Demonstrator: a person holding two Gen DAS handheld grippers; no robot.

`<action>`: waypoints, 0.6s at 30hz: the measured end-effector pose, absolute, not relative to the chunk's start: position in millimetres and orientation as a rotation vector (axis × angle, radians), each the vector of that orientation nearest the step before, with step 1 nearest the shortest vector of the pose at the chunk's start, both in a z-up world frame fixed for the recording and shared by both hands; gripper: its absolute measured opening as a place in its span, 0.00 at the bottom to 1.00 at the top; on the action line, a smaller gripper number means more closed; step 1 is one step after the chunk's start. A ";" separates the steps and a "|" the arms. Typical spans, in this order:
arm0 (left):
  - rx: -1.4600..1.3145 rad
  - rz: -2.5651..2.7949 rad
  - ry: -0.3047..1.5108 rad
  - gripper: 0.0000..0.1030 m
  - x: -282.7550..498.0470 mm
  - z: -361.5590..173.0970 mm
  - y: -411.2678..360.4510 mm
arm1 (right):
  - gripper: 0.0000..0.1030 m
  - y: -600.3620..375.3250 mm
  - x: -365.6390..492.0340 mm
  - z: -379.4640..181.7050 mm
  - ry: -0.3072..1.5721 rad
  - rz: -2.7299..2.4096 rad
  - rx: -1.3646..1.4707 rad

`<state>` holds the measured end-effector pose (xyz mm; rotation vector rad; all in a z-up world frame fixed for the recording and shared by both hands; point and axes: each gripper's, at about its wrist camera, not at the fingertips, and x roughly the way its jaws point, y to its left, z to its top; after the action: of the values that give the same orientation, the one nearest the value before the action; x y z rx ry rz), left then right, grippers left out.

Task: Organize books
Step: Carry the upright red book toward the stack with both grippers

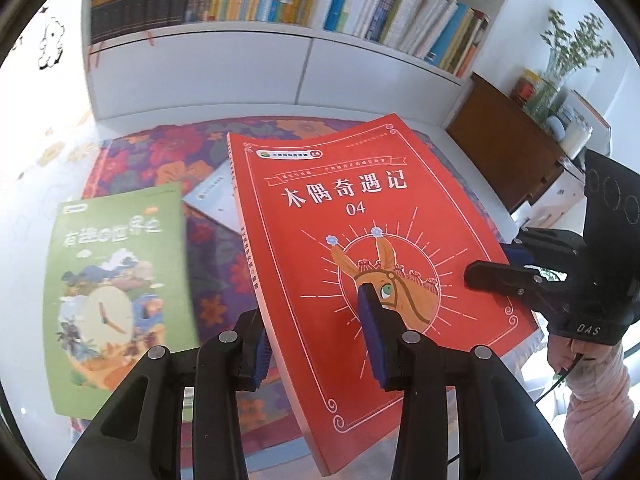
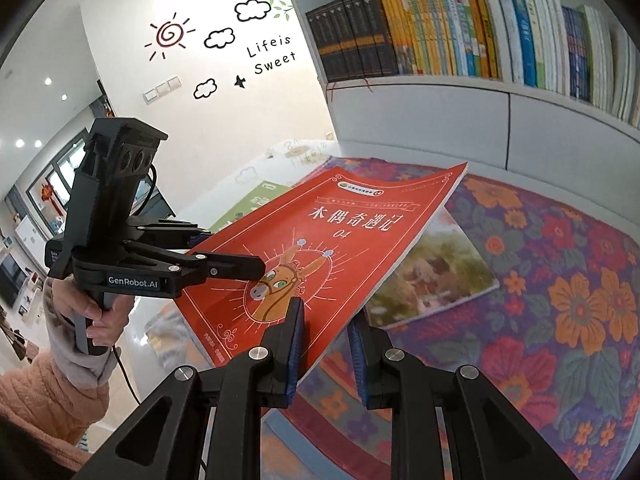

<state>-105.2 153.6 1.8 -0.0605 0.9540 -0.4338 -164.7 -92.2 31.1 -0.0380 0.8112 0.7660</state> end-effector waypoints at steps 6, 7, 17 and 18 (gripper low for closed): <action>-0.067 -0.375 0.934 0.36 -105.4 8.4 194.5 | 0.20 -50.9 -156.7 34.3 0.814 0.798 -0.034; -0.071 -0.369 0.932 0.36 -104.9 8.5 202.5 | 0.20 -44.0 -155.0 34.3 0.815 0.804 -0.032; -0.146 -0.266 0.934 0.36 -100.8 1.7 281.8 | 0.20 34.3 -135.0 25.7 0.833 0.880 -0.027; -0.154 -0.257 0.936 0.36 -100.3 -0.5 287.7 | 0.20 40.7 -133.0 24.0 0.835 0.886 -0.028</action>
<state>-100.3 287.7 -0.5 -0.1536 0.9363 -0.2569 -133.0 40.7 24.0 -0.0280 0.8346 0.8857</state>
